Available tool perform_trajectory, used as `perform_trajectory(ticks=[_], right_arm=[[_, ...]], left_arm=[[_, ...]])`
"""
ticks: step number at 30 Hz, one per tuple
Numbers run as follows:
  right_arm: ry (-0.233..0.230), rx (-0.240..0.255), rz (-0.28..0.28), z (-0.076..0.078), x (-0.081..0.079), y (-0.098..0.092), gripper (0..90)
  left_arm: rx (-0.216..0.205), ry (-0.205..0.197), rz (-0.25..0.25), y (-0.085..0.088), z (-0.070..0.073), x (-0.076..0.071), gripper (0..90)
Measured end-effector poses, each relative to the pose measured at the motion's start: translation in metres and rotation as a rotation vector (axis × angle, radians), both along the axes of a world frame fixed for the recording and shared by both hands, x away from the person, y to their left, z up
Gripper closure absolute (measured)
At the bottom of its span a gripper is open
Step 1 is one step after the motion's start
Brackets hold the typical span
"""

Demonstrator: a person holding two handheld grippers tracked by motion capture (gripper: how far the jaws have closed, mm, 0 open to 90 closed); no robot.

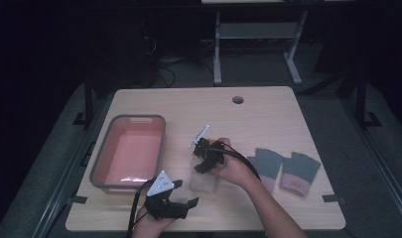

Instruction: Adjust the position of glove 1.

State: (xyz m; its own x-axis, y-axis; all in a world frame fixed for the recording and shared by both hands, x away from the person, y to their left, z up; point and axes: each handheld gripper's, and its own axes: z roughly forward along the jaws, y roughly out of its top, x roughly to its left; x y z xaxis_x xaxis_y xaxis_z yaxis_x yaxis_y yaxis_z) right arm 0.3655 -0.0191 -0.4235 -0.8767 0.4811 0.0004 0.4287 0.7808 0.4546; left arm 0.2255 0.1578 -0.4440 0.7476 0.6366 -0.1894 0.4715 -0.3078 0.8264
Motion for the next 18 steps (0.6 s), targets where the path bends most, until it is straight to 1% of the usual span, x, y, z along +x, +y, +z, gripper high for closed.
perform_trajectory(ticks=[2, 3, 5, 7, 8, 10, 12, 14, 16, 18], right_arm=[[0.007, 0.006, -0.007, 0.0, -0.001, -0.005, 46.2], [0.008, 0.01, -0.011, 0.0, -0.001, -0.007, 45.9], [0.013, 0.03, -0.023, 0.001, -0.002, -0.01, 44.6], [0.016, 0.062, -0.038, 0.004, -0.004, -0.013, 44.2], [0.014, 0.087, -0.044, 0.008, -0.006, -0.016, 44.3], [0.006, 0.135, -0.065, 0.013, -0.011, -0.024, 44.6], [0.022, 0.166, -0.104, 0.018, -0.016, -0.031, 44.5], [0.029, 0.207, -0.151, 0.022, -0.023, -0.042, 44.2], [0.046, 0.258, -0.218, 0.025, -0.029, -0.055, 44.2], [0.077, 0.306, -0.259, 0.025, -0.033, -0.064, 43.5]], left_arm=[[-0.009, 0.009, 0.004, -0.002, -0.001, 0.0, 17.5], [0.003, 0.009, -0.005, -0.002, -0.001, 0.001, 17.5], [0.004, 0.017, -0.003, -0.004, -0.002, 0.001, 17.5], [-0.004, 0.025, -0.002, -0.006, -0.002, 0.001, 17.6], [-0.002, 0.03, -0.003, -0.006, -0.001, 0.001, 17.5], [-0.012, 0.042, -0.006, -0.008, -0.001, 0.002, 17.6], [-0.014, 0.057, -0.015, -0.01, 0.0, 0.004, 17.6], [-0.027, 0.075, -0.008, -0.012, 0.003, 0.008, 17.6], [-0.023, 0.08, -0.005, -0.013, 0.006, 0.011, 17.6], [-0.021, 0.093, 0.009, -0.015, 0.009, 0.015, 17.8]])
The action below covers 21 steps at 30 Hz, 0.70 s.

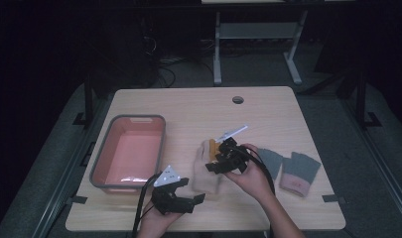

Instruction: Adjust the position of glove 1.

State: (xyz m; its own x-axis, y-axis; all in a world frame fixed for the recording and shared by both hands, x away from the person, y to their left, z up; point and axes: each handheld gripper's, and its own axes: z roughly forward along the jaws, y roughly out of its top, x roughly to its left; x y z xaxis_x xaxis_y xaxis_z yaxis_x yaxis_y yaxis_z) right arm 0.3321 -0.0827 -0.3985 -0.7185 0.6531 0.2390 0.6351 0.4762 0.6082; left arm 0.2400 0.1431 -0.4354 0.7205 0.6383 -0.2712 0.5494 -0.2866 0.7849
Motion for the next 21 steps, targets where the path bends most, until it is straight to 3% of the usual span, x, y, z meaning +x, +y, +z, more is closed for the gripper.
perform_trajectory(ticks=[2, 5, 10, 13, 15, 17, 21], right_arm=[[0.041, 0.061, -0.044, -0.001, -0.005, -0.01, 42.4], [0.059, 0.076, -0.098, -0.006, -0.012, -0.016, 42.3], [0.09, 0.147, -0.153, -0.024, -0.019, -0.023, 42.7], [0.104, 0.104, -0.178, -0.033, -0.018, -0.024, 42.3], [0.119, 0.157, -0.203, -0.038, -0.018, -0.029, 43.7], [0.148, 0.174, -0.217, -0.045, -0.02, -0.032, 43.5], [0.182, 0.2, -0.21, -0.056, -0.02, -0.033, 43.2]], left_arm=[[0.002, 0.027, 0.021, -0.003, 0.002, 0.006, 17.9], [-0.019, 0.071, 0.043, -0.006, 0.0, 0.016, 18.0], [-0.025, 0.132, 0.061, -0.007, -0.008, 0.033, 19.7], [-0.004, 0.139, 0.066, -0.006, -0.008, 0.042, 21.1], [-0.007, 0.139, 0.076, -0.003, -0.008, 0.046, 21.5], [-0.022, 0.163, 0.072, -0.003, -0.012, 0.05, 23.6], [0.012, 0.175, 0.049, -0.009, -0.023, 0.051, 24.7]])
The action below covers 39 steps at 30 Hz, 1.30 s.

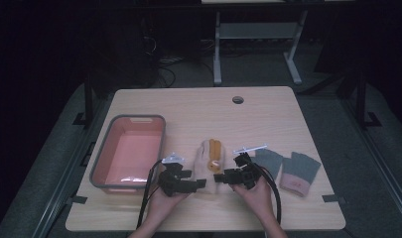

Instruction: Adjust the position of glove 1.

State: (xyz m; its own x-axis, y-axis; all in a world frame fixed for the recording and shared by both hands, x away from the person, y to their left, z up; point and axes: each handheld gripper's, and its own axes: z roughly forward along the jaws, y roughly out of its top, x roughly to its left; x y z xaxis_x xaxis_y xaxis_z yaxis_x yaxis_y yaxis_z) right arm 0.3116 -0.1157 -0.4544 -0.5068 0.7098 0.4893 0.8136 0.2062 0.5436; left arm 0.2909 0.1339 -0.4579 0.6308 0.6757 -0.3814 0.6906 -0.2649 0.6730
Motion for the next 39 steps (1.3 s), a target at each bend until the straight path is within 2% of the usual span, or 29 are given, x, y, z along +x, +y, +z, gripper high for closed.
perform_trajectory(ticks=[1, 4, 7, 9, 12, 15, 20, 23, 28, 33, 35, 39], right_arm=[[-0.005, 0.002, -0.004, 0.0, 0.0, 0.0, 43.3], [-0.009, 0.019, -0.017, -0.001, 0.002, 0.0, 44.2], [0.012, 0.04, -0.02, -0.004, 0.002, 0.001, 44.8], [0.048, 0.056, -0.018, -0.006, 0.003, 0.003, 45.3], [0.058, 0.056, -0.038, -0.009, 0.005, 0.005, 46.1], [0.071, 0.063, -0.056, -0.012, 0.006, 0.005, 45.9], [0.087, 0.099, -0.088, -0.015, 0.006, 0.004, 45.3], [0.097, 0.109, -0.104, -0.016, 0.006, 0.003, 45.8], [0.107, 0.135, -0.125, -0.019, 0.001, 0.01, 51.9], [0.114, 0.137, -0.144, -0.02, -0.001, 0.014, 58.1], [0.102, 0.139, -0.143, -0.021, -0.001, 0.015, 60.2], [0.113, 0.145, -0.137, -0.022, -0.002, 0.016, 63.0]], left_arm=[[0.008, 0.0, -0.002, -0.001, -0.001, -0.001, 25.3], [-0.006, 0.002, 0.007, -0.002, -0.003, 0.0, 30.4], [-0.021, 0.007, 0.01, 0.001, -0.004, 0.002, 36.2], [-0.038, 0.026, 0.025, 0.002, -0.005, 0.004, 39.7], [-0.049, 0.04, 0.033, 0.004, -0.006, 0.006, 41.2], [-0.039, 0.048, 0.026, 0.004, -0.008, 0.008, 41.2], [-0.083, 0.097, 0.02, 0.006, -0.013, 0.011, 45.5], [-0.087, 0.103, 0.018, 0.006, -0.015, 0.011, 48.2], [-0.108, 0.129, 0.011, 0.007, -0.016, 0.013, 53.1], [-0.11, 0.13, 0.006, 0.006, -0.017, 0.013, 56.9], [-0.111, 0.13, 0.007, 0.006, -0.017, 0.013, 57.8], [-0.105, 0.131, 0.005, 0.005, -0.017, 0.012, 59.4]])
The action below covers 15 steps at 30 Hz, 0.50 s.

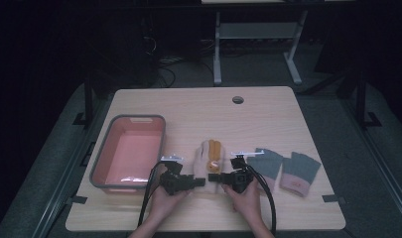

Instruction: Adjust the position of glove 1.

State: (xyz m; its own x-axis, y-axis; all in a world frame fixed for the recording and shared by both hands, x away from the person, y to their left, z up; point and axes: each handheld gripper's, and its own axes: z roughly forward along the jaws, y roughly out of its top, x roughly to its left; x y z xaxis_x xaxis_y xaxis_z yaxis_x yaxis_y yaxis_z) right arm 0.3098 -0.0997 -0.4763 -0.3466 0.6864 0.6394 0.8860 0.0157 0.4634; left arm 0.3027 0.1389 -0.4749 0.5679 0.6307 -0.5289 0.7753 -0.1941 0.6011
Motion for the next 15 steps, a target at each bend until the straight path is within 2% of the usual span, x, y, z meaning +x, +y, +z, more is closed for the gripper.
perform_trajectory(ticks=[7, 8, 15], right_arm=[[0.004, 0.016, 0.017, -0.0021, -0.0007, -0.0013, 69.1], [0.019, 0.026, 0.022, -0.0022, 0.0002, -0.0028, 71.0], [0.012, 0.006, 0.05, 0.0035, 0.0019, -0.0075, 76.5]], left_arm=[[-0.011, 0.001, 0.008, -0.0024, 0.0005, -0.0004, 63.9], [-0.012, 0.002, 0.007, -0.0028, 0.0009, 0.0, 64.9], [-0.024, 0.011, 0.009, -0.0101, 0.005, 0.0043, 66.9]])
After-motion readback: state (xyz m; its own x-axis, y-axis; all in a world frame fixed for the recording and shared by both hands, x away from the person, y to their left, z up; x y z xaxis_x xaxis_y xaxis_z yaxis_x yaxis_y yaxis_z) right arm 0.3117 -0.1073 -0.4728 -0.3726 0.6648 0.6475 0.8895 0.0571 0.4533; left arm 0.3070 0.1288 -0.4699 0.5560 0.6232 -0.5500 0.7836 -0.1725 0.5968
